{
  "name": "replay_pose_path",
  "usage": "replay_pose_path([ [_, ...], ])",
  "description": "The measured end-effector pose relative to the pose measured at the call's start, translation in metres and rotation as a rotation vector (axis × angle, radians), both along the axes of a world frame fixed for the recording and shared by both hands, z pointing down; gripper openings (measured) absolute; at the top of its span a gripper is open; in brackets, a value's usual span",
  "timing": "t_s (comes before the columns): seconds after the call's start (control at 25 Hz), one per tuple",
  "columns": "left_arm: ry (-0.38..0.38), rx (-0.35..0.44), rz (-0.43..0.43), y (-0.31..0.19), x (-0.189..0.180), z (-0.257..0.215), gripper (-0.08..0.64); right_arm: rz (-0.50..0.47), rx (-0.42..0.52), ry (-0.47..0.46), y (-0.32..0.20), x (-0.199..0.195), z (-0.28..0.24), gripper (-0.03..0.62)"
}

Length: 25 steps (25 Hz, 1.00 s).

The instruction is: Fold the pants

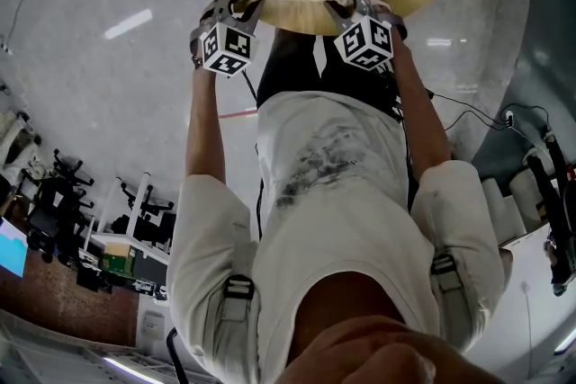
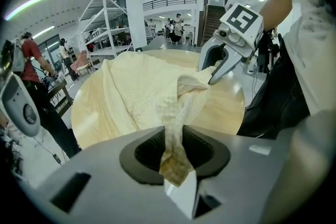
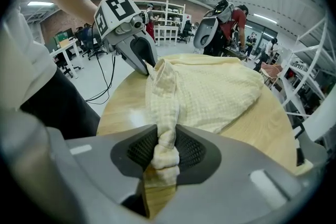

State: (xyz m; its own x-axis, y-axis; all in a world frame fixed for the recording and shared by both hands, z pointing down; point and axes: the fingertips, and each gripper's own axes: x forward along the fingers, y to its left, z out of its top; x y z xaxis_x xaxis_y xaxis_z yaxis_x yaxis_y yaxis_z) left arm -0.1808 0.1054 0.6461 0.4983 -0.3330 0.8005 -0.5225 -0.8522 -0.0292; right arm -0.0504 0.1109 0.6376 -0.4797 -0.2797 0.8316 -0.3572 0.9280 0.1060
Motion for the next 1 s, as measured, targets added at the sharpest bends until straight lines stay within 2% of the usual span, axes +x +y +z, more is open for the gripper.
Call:
replay_pose_path([
  [0.12,0.0,-0.012,0.005,0.003,0.004,-0.001,0.068,-0.001,-0.008,0.005,0.002,0.001,-0.002,0.084],
  [0.24,0.008,-0.03,0.016,0.013,0.01,-0.002,0.059,0.0,-0.031,0.004,0.009,0.005,-0.006,0.078],
  [0.52,0.061,-0.054,-0.012,0.03,0.025,-0.025,0.052,-0.019,-0.036,-0.006,0.02,0.018,-0.031,0.078],
  [1.0,0.113,-0.03,-0.045,0.03,0.043,-0.081,0.049,-0.037,-0.025,-0.055,0.021,0.036,-0.08,0.075],
])
